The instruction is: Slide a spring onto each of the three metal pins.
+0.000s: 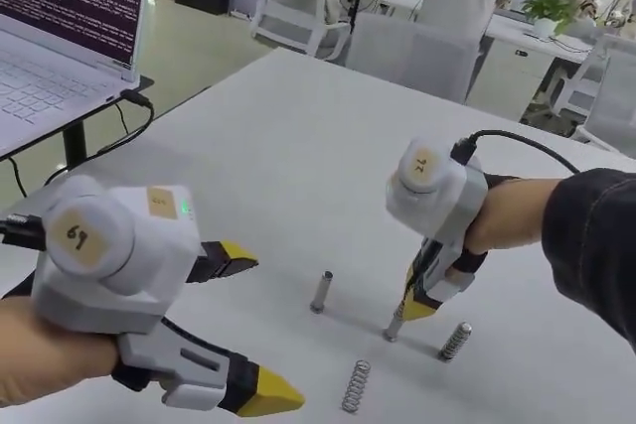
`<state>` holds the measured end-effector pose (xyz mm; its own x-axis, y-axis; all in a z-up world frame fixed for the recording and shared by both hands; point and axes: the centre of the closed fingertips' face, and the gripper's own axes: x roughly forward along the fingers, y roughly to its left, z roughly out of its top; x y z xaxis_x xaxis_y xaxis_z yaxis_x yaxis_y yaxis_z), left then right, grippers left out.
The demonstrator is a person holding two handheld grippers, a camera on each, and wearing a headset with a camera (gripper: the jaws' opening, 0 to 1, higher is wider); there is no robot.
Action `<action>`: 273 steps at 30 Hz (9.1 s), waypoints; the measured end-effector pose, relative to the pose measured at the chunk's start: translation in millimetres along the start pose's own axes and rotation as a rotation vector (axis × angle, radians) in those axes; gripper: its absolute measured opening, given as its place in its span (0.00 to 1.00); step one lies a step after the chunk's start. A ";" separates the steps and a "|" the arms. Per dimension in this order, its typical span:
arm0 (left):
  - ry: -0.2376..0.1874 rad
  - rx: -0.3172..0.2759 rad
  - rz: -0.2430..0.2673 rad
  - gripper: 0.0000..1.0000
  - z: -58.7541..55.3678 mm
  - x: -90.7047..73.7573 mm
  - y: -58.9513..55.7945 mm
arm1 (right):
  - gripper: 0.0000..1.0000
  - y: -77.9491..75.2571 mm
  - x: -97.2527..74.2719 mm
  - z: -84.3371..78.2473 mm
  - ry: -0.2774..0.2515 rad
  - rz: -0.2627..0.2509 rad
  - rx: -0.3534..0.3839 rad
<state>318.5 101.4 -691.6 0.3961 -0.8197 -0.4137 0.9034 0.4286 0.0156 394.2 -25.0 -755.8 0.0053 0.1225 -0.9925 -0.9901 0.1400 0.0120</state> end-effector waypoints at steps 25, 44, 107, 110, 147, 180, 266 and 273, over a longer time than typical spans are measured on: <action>0.003 0.001 -0.003 0.79 0.1 -0.1 1.9 | 0.09 3.0 22.1 -1.7 0.013 0.004 0.011; 0.006 -0.003 -0.002 0.78 -1.2 -1.5 1.0 | 0.09 4.6 30.4 -3.3 0.017 0.000 0.011; -0.005 0.003 -0.015 0.76 9.4 0.5 -8.8 | 0.42 17.8 -25.2 -13.6 -0.247 -0.130 0.146; -0.005 0.002 -0.015 0.76 10.0 0.3 -9.0 | 0.43 19.8 -31.3 -12.6 -0.285 -0.146 0.160; -0.003 -0.005 -0.024 0.76 13.7 0.6 -15.7 | 0.55 65.2 -89.5 -32.0 -0.672 -0.351 0.378; 0.003 -0.028 -0.023 0.76 20.1 5.2 -23.4 | 0.79 102.7 -100.0 -76.7 -0.833 -0.464 0.578; 0.383 -0.057 0.078 0.24 -57.0 114.2 -24.3 | 0.95 102.0 -84.5 -76.2 -0.898 -0.440 0.618; 0.377 -0.052 0.090 0.19 -57.0 112.8 -19.7 | 0.95 103.1 -82.9 -74.8 -0.895 -0.430 0.615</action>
<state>336.1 22.1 -790.4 0.3765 -0.5852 -0.7182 0.8542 0.5193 0.0246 281.2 -94.2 -681.4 0.6634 0.5640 -0.4918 -0.6491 0.7607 -0.0033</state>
